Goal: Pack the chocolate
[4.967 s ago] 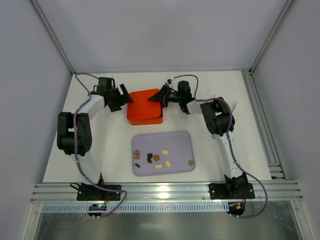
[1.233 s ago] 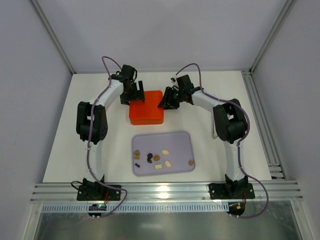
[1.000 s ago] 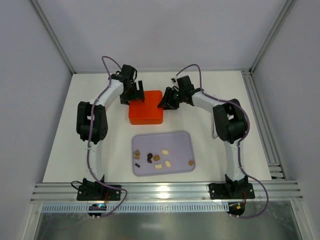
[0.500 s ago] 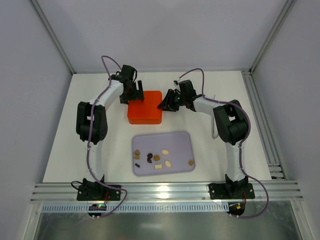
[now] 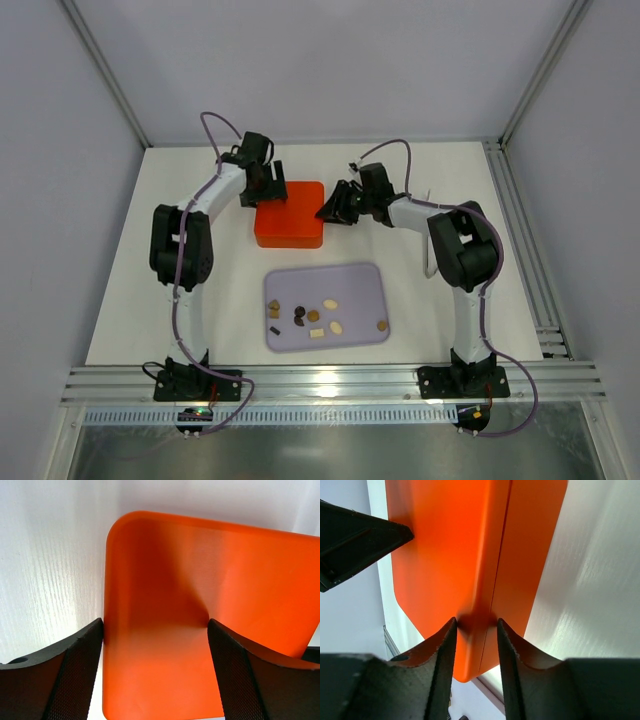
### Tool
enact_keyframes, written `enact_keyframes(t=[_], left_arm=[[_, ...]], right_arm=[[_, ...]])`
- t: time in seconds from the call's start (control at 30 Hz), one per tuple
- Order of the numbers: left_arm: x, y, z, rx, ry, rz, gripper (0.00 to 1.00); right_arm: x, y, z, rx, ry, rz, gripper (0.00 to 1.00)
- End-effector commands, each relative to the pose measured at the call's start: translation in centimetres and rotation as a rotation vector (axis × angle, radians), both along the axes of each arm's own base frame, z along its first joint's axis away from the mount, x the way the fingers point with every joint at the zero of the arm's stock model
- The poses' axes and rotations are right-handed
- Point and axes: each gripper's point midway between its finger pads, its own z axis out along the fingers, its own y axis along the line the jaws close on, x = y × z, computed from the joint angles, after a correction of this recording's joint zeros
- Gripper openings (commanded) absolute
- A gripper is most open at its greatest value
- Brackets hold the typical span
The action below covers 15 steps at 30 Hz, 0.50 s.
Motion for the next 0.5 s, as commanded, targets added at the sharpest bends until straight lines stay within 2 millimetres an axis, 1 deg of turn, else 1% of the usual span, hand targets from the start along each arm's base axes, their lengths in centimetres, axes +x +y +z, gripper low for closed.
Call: enact_keyframes(t=[0.0, 0.03, 0.07, 0.17, 0.33, 0.37, 0.4, 0.47], left_arm=[[-7.2, 0.1, -8.1, 0.119, 0.305, -0.068, 0.76], [-7.3, 0.3, -8.2, 0.133, 0.310, -0.068, 0.76], [-7.2, 0.5, -8.0, 0.138, 0.307, -0.073, 0.76], [-7.3, 0.8, -8.0, 0.148, 0.313, -0.079, 0.77], [-7.4, 1.2, -7.8, 0.152, 0.320, -0.081, 0.77], [-7.5, 1.3, -7.7, 0.153, 0.319, -0.081, 0.77], [-7.5, 1.3, -7.6, 0.152, 0.321, -0.078, 0.77], [-7.6, 1.3, -7.5, 0.149, 0.324, -0.078, 0.77]], right_arm=[[-3.1, 1.8, -1.3, -0.046, 0.058, 0.074, 0.40], [-2.7, 1.8, -0.8, -0.043, 0.046, 0.068, 0.43], [-2.3, 1.6, -0.3, -0.040, 0.033, 0.059, 0.49], [-1.3, 1.3, 0.9, -0.026, 0.009, 0.047, 0.57], [1.0, 0.6, 2.9, 0.010, -0.027, 0.018, 0.64], [1.1, 0.5, 2.8, 0.001, -0.014, 0.015, 0.65], [1.9, 0.3, 3.1, 0.004, -0.022, 0.008, 0.65], [2.5, 0.0, 3.4, 0.007, -0.025, -0.001, 0.66]])
